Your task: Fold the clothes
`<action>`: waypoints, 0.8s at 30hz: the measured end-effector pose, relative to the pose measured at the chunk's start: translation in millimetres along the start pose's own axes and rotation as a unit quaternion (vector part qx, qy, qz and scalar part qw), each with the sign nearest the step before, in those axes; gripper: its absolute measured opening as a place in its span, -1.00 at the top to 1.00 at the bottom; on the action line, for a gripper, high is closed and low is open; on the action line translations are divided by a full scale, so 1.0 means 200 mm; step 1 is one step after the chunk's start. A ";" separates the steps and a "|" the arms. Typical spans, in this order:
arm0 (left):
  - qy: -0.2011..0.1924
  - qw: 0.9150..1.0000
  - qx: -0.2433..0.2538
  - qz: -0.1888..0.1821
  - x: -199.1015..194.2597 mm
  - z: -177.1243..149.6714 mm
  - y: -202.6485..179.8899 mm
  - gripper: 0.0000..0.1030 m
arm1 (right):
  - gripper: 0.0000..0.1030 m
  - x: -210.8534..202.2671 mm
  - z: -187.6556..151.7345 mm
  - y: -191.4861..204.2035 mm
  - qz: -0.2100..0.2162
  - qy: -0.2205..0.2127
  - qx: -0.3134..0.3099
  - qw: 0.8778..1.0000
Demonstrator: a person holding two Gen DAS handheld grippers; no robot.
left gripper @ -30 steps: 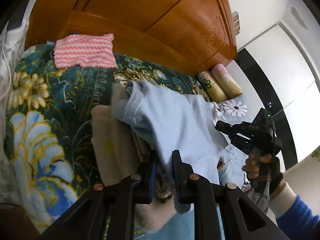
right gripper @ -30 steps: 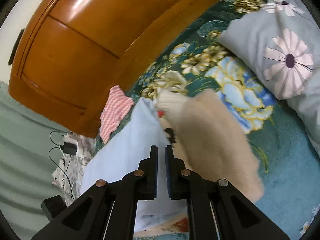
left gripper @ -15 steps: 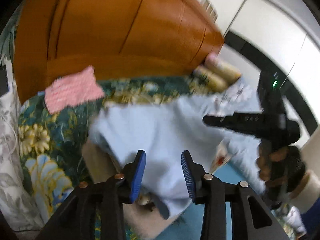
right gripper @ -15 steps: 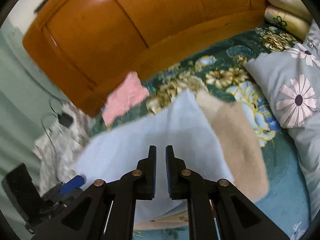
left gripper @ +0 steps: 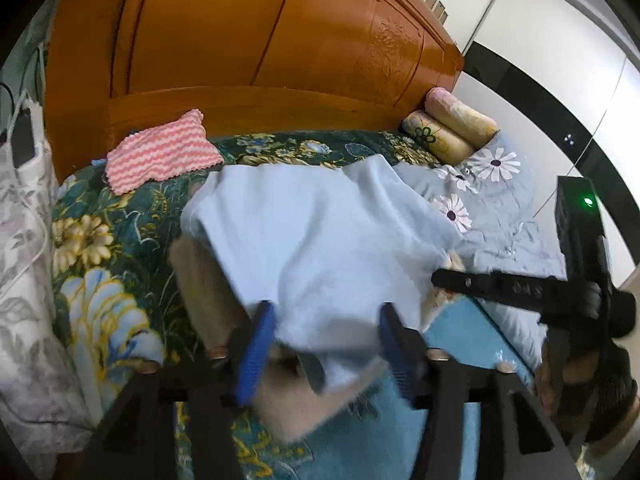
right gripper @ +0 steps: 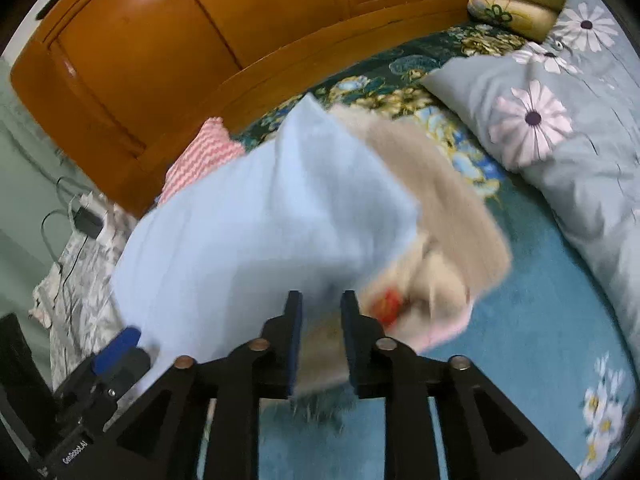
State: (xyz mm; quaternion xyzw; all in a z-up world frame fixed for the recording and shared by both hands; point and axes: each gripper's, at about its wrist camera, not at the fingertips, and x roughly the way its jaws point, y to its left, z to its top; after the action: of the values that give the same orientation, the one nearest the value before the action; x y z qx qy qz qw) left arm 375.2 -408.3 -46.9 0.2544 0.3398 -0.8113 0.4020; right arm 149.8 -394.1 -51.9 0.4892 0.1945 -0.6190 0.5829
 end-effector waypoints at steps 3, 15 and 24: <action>0.004 1.000 0.006 0.013 -0.05 -0.07 -0.05 -0.50 | 0.41 -0.08 -0.15 0.00 0.006 -0.013 0.007 1.000; -0.026 0.998 -0.030 0.040 -0.19 -0.37 -0.13 -1.00 | -0.86 -0.22 -0.56 -0.03 -0.064 -0.097 0.062 0.991; -0.034 0.995 -0.041 0.084 -0.21 -0.37 -0.12 -1.00 | -0.89 -0.33 -0.61 -0.02 -0.104 -0.190 0.039 0.976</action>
State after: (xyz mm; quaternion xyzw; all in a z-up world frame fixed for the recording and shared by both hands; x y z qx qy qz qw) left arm 388.5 -320.6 -56.9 0.2377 0.3368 -0.7680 0.4900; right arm 182.5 -259.1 -52.4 0.3624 0.1061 -0.7647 0.5223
